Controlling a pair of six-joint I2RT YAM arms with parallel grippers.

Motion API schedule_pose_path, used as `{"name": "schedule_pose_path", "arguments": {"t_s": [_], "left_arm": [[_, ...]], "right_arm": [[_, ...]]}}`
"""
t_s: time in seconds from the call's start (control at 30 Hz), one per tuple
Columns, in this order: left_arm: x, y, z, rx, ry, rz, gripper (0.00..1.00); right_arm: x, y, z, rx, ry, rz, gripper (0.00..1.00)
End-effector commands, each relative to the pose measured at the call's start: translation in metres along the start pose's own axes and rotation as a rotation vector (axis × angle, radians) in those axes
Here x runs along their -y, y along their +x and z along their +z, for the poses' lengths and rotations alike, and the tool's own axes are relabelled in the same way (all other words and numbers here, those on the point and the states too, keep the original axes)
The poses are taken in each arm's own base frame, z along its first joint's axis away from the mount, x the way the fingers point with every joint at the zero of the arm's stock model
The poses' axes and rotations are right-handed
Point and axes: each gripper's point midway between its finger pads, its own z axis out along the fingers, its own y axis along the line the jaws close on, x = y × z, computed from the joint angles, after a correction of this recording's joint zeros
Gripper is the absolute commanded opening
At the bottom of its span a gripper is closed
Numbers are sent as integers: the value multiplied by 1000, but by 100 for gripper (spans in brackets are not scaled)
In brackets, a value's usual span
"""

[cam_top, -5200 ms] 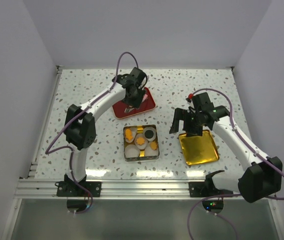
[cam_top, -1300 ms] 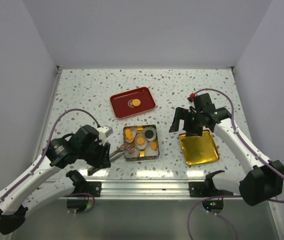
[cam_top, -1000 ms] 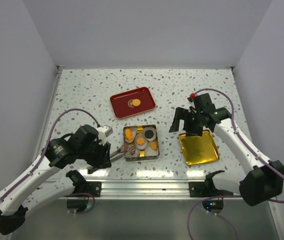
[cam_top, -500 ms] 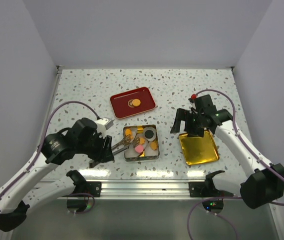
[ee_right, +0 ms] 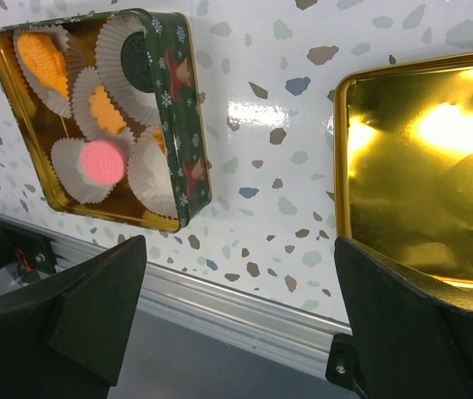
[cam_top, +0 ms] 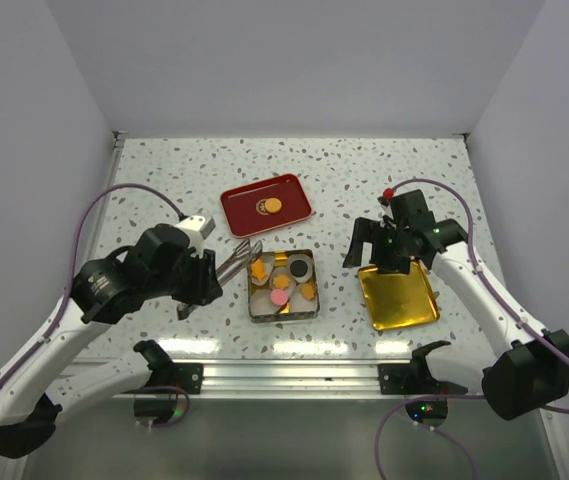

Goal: Pack the cookies

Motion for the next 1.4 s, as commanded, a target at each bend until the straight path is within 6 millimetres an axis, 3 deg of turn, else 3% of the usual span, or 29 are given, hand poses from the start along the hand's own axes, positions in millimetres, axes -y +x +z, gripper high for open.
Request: {"name": "schedule_pose_path", "arguments": {"t_s": [0.0, 0.2, 0.47, 0.83, 1.37], "left_arm": [[13, 2, 7, -21, 64, -4, 43], [32, 43, 27, -191, 223, 31, 41], [30, 63, 34, -261, 232, 19, 42], [12, 76, 45, -322, 141, 27, 43], [21, 70, 59, -303, 178, 21, 40]], "right_arm": [[0, -2, -7, 23, -8, -22, 99], [-1, 2, -2, 3, -19, -4, 99], [-1, 4, -1, -9, -16, -7, 99], [-2, 1, 0, -9, -19, -11, 99], [1, 3, 1, -10, -5, -12, 99]]}}
